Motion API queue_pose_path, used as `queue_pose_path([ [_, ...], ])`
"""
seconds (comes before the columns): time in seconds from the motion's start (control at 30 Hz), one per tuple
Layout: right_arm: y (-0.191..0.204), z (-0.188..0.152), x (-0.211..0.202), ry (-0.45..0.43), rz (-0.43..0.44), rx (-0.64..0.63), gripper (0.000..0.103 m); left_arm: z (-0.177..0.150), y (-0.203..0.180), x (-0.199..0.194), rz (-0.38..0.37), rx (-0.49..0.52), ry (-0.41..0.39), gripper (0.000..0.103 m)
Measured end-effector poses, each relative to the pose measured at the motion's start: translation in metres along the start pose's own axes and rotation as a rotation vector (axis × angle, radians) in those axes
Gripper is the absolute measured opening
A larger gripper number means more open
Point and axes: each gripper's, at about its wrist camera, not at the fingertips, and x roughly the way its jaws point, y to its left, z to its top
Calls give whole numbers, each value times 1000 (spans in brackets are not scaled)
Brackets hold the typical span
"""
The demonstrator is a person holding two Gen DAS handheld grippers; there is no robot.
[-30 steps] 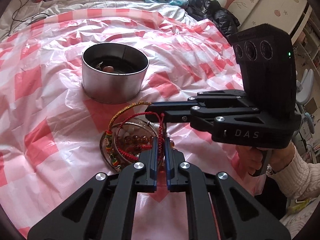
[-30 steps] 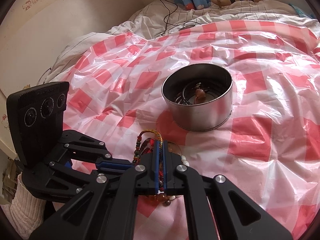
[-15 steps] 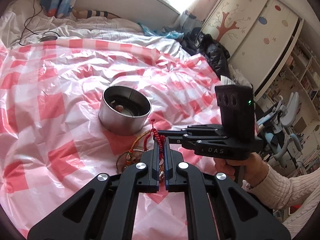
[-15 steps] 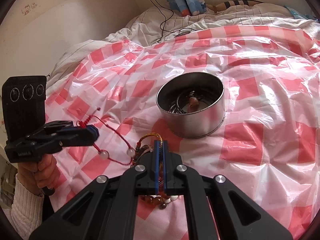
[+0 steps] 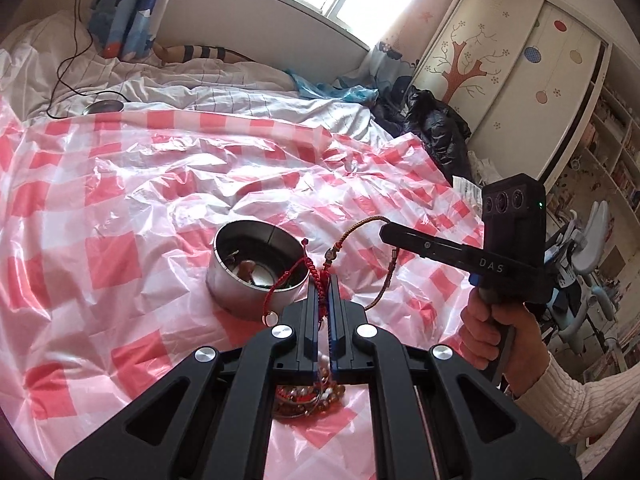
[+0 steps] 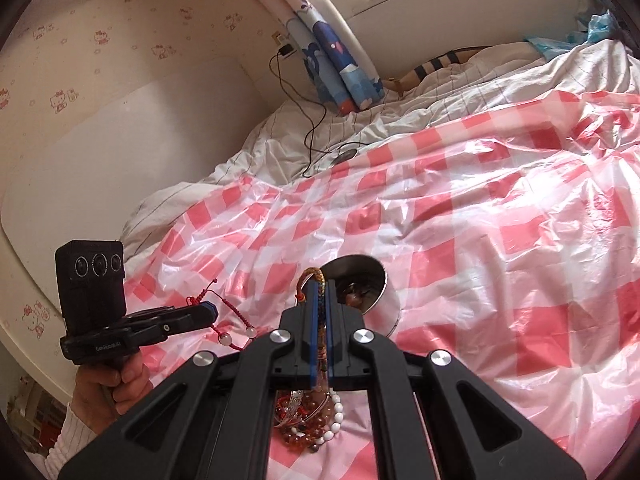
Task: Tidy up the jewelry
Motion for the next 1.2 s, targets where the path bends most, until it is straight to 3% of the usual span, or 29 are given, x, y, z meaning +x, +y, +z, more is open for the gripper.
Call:
queue_pose_path([
  [0.33,-27,16,-27,-85,-13,82,4,35,-4,74,82,25,111,3],
  [0.47,-30,16,-27,-91,-23,90,4,38,8,107,169,21,240,6],
  [0.5,-30,16,-27,-90,-25,90,4,37,10,115,215,29,284,8],
  [0.57,-30,15,-25,-87,-27,91,4,34,15,121,271,17,343,29],
  [0.6,-30,15,-24,-85,-29,91,4,33,16,120,285,8,348,35],
  [0.73,-26,16,-11,-71,-37,82,4,27,18,90,303,-13,274,43],
  [0.83,-21,19,7,-53,-11,95,4,20,15,55,333,-29,180,55],
  [1.0,-16,18,53,37,-17,93,4,3,27,14,324,-109,46,65],
  [1.2,-29,19,110,146,-110,100,4,-2,48,9,301,-193,29,66],
])
